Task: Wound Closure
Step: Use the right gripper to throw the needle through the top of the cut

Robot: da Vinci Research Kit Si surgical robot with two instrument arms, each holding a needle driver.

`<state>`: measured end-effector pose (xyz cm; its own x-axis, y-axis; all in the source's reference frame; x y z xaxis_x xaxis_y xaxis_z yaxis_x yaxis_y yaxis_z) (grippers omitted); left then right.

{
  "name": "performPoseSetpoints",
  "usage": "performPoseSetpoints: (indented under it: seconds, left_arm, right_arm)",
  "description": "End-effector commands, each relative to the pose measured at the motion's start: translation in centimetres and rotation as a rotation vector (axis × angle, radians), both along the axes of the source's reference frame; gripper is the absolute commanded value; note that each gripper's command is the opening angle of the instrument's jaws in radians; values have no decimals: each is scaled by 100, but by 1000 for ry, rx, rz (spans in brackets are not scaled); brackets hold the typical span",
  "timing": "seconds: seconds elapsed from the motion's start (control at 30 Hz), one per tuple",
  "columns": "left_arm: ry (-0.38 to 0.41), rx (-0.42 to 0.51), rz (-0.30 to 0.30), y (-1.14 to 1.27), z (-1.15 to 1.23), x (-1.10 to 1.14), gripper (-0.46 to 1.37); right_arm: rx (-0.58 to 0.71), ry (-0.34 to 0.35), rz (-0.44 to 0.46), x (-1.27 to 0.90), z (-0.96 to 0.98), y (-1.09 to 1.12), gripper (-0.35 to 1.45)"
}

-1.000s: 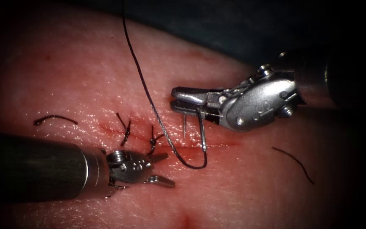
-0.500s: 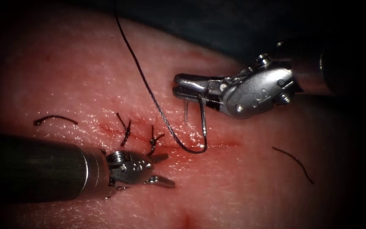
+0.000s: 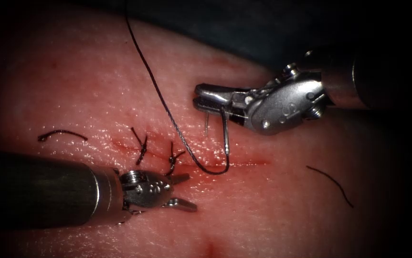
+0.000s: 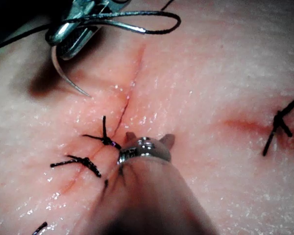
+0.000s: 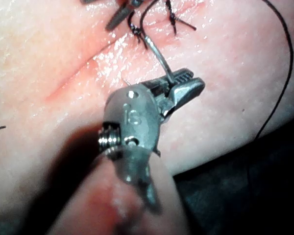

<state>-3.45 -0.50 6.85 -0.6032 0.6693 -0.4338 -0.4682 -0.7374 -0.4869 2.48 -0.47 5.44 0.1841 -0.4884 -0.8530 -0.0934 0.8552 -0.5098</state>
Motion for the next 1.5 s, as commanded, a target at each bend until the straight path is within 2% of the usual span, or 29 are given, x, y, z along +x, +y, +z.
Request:
performPoseSetpoints:
  seconds: [0.03, 0.33, 0.63, 0.97, 1.2, 1.5]
  left_arm:
    - [-3, 3, 2, 0, 0, 0, 34]
    - [-3, 7, -1, -2, -2, 2, 33]
    - [-3, 7, -1, -2, -2, 1, 32]
    - [-3, 7, -1, -2, -2, 1, 31]
    - [-4, 7, -1, -2, -3, 1, 31]
    - [-5, 9, 0, -1, -6, 3, 30]
  right_arm:
    - [-2, 3, 7, 0, 1, -1, -35]
    - [-12, 6, 16, 5, 13, -5, -35]
    - [-10, 11, 22, 11, 3, -7, -35]
    - [-13, 10, 22, 14, 5, -11, -35]
    - [-40, 1, 18, 13, 22, -16, -35]
    - [-125, -27, -2, 10, 43, -35, -35]
